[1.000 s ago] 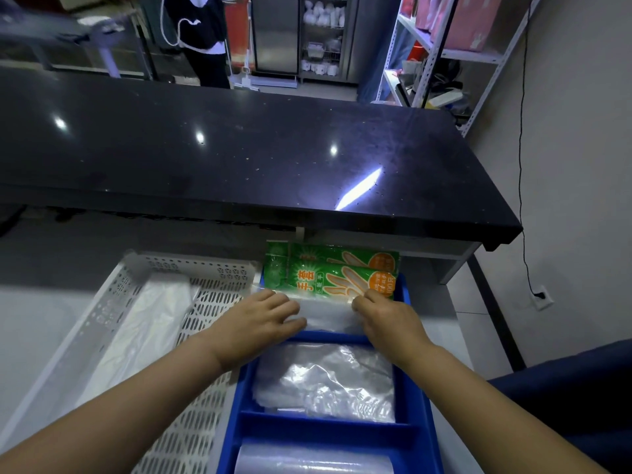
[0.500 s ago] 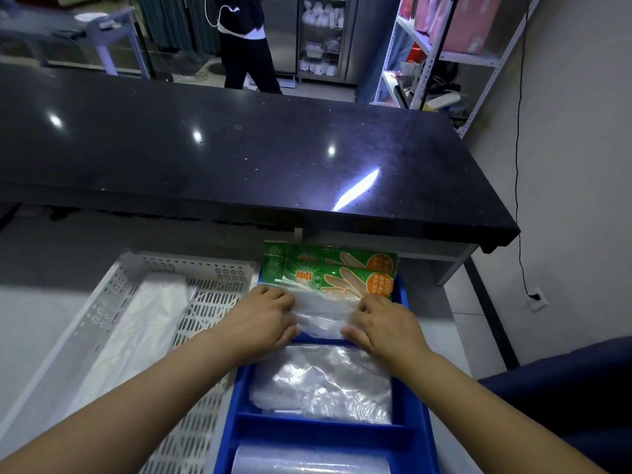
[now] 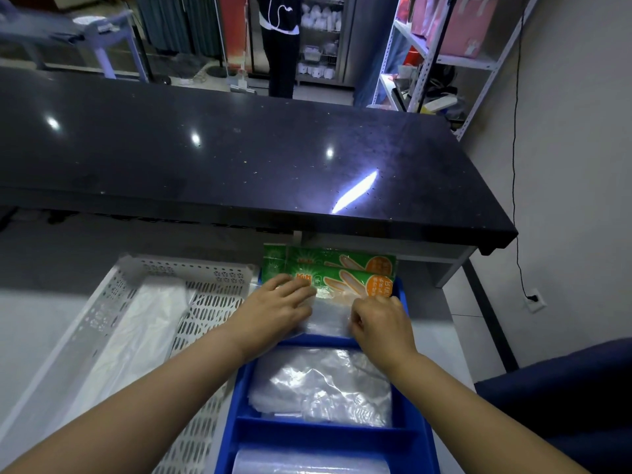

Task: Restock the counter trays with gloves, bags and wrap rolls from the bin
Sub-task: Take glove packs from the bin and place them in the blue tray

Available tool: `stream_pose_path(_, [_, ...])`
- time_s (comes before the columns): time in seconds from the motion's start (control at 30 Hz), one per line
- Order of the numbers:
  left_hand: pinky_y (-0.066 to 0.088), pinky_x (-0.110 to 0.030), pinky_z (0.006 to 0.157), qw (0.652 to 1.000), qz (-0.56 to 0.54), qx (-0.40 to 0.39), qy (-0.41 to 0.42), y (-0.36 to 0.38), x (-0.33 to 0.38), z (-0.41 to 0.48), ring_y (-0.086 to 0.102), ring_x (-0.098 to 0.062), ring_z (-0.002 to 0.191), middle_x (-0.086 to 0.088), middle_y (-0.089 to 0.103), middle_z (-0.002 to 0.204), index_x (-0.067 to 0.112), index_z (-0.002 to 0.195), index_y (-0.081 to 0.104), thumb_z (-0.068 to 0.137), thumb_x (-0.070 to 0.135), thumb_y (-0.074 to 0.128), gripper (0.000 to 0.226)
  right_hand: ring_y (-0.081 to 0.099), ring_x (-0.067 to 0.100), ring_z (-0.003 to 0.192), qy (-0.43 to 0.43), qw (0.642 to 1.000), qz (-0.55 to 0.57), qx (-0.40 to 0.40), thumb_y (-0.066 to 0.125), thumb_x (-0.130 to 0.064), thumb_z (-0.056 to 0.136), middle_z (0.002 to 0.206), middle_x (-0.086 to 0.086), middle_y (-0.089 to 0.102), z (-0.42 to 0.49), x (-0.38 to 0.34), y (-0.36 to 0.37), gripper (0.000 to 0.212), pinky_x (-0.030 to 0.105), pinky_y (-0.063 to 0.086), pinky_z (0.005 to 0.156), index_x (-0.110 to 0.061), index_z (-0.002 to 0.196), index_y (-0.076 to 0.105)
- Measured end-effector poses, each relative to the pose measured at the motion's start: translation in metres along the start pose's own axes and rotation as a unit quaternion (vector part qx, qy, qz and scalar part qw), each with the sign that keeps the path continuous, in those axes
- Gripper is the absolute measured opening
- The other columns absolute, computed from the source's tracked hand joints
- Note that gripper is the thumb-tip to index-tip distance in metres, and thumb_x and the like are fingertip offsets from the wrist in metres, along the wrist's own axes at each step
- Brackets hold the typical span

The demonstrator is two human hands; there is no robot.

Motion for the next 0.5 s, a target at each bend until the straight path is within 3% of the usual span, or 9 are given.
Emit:
stream_pose_path(0.1, [0.049,-0.031,0.087,0.999,-0.016,-0.038,-0.003,0.005,-0.003,0.005,0.064,-0.017,0.099,0.003,0.069,0.106,0.023,0.089,0.067,0.064,0.037,0.074,0.029,0.048,0.019,0.073,0.015,0.999,0.038,-0.021,0.062,-0.008,0.079,0.083,0.002,0.065,-0.001,0.004,0.002,0.012,0.027,0.033,0.063,-0.018,0.081,0.056])
stream_pose_path(0.17, [0.050,-0.029,0.075,0.998,-0.029,-0.057,-0.021,0.009,-0.005,0.007,0.063,-0.019,0.090,0.002,0.067,0.099,0.021,0.092,0.064,0.060,0.032,0.076,0.035,0.055,0.021,0.076,-0.046,0.998,0.048,0.011,0.068,0.001,0.070,0.087,0.004,0.065,-0.002,-0.002,-0.005,0.028,0.029,0.042,0.064,-0.015,0.091,0.061])
stream_pose_path(0.23, [0.047,-0.030,0.066,0.995,-0.045,-0.068,-0.048,0.012,-0.007,0.009,0.061,-0.021,0.086,0.000,0.065,0.096,0.018,0.096,0.060,0.060,0.023,0.076,0.040,0.059,0.023,0.076,-0.140,0.988,0.014,0.057,0.066,0.000,0.069,0.089,0.007,0.065,-0.007,-0.012,-0.014,0.029,0.032,0.047,0.061,-0.015,0.094,0.067])
stream_pose_path(0.33, [0.037,-0.030,0.063,0.986,-0.111,-0.070,-0.104,0.019,-0.011,0.011,0.058,-0.025,0.087,-0.006,0.063,0.098,0.014,0.100,0.054,0.065,0.012,0.068,0.038,0.061,0.025,0.091,-0.207,0.977,-0.025,0.040,0.057,-0.023,0.080,0.103,0.006,0.067,-0.013,-0.015,-0.013,0.014,0.036,0.049,0.072,-0.024,0.085,0.070])
stream_pose_path(0.4, [0.032,-0.030,0.062,0.974,-0.146,-0.080,-0.152,0.025,-0.015,0.011,0.057,-0.026,0.087,-0.007,0.062,0.099,0.014,0.102,0.051,0.071,0.012,0.064,0.034,0.060,0.023,0.101,-0.179,0.983,-0.050,0.002,0.052,-0.041,0.083,0.108,0.000,0.067,-0.012,-0.010,-0.007,0.024,0.040,0.048,0.082,-0.029,0.076,0.072])
stream_pose_path(0.5, [0.030,-0.033,0.059,0.972,-0.135,-0.093,-0.166,0.027,-0.015,0.012,0.057,-0.030,0.085,-0.008,0.062,0.095,0.014,0.096,0.051,0.074,0.013,0.059,0.023,0.062,0.023,0.095,-0.129,0.989,-0.069,-0.015,0.073,-0.042,0.072,0.098,-0.002,0.069,-0.005,-0.010,-0.008,0.024,0.040,0.049,0.079,-0.024,0.058,0.073])
Point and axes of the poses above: each hand's wrist, its own z-axis towards the middle knuckle, its own y-axis out of the palm, x = y × z, the point moved 6 cm from there along z, towards the middle knuckle
